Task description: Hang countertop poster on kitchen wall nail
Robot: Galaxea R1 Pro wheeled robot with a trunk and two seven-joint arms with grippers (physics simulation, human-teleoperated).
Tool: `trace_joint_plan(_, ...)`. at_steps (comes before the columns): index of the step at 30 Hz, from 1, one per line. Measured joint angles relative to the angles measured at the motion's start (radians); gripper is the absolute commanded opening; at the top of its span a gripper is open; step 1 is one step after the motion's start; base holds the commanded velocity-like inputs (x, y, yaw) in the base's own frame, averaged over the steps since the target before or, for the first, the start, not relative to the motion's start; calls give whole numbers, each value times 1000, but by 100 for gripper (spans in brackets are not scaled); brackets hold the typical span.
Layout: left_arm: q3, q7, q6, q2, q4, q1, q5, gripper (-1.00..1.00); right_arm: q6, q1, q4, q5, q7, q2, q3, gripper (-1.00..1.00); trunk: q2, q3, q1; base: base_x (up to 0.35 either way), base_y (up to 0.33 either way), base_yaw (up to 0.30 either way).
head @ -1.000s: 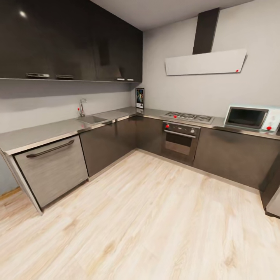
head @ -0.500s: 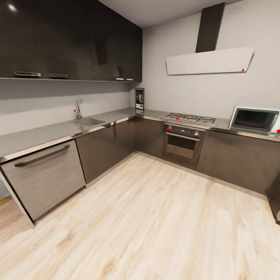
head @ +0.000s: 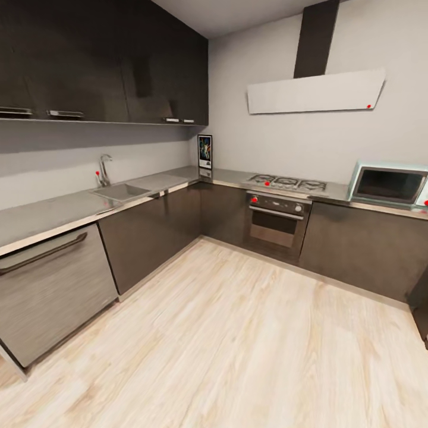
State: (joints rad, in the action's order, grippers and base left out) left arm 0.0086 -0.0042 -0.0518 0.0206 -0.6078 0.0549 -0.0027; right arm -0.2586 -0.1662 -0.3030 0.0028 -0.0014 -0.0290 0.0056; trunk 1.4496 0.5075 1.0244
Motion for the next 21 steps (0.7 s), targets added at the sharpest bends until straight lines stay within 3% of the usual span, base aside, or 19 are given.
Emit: trace_joint_plan(21,0,0,0,1,1,0,0,100,0,0,0,0,0,0,0,100,0,0,0,335,75,-1)
